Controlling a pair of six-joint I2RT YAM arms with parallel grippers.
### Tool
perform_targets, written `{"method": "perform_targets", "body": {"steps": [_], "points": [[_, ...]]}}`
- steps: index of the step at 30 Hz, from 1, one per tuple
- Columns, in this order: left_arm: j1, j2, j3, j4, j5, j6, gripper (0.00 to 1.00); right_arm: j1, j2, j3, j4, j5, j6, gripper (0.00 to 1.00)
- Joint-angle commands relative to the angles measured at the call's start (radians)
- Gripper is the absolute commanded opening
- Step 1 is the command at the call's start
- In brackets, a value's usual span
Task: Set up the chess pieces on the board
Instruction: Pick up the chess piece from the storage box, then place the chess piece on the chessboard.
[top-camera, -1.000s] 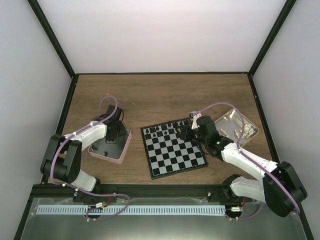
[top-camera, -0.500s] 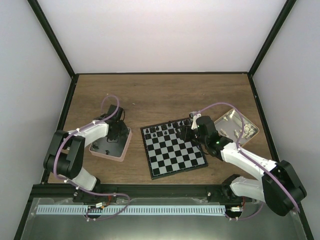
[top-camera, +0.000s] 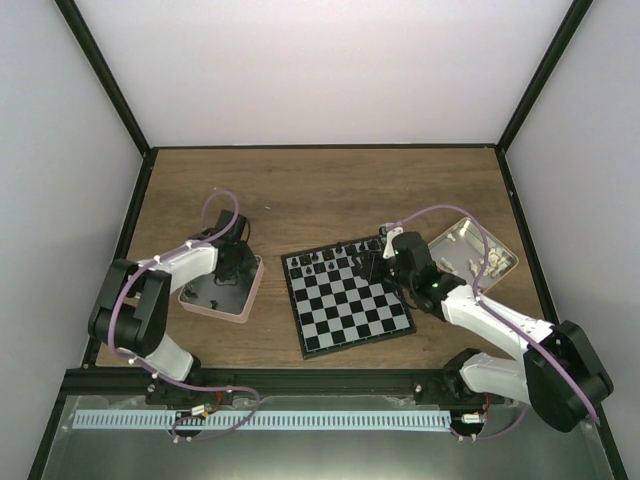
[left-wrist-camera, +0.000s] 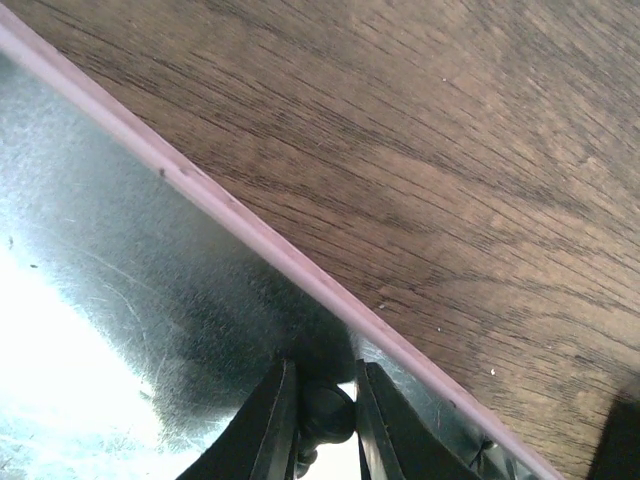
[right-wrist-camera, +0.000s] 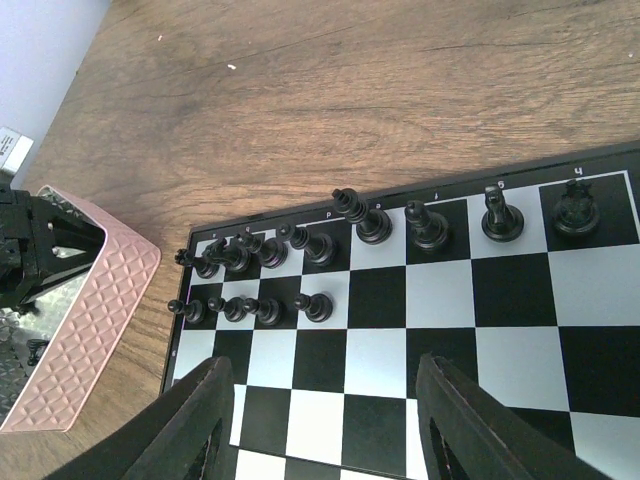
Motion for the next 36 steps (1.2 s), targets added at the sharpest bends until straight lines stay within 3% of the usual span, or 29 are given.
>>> {"method": "perform_targets", "body": {"steps": [1,10,19,30,36], "points": [[-0.003,-0.02,-0.038,-0.007,0.004,-0.006,0.1,-0.004,0.0,0.008,0.004,0.013,-0.013,0.52],[-0.003,-0.18,-0.056,-0.015,0.058,-0.068,0.09,0.008,0.002,0.017,0.05,-0.096,-0.045,0.55],[-0.052,-0.401,-0.116,0.206,0.307,-0.415,0.1,0.121,0.091,0.081,0.26,-0.176,0.026,0.62],[-0.266,-0.368,-0.193,0.629,0.413,-0.948,0.1,0.177,0.128,0.059,0.49,-0.218,0.22,0.58],[-0.32,-0.293,-0.174,0.767,0.423,-1.062,0.1,0.199,0.135,0.047,0.528,-0.166,0.252,0.51]]}}
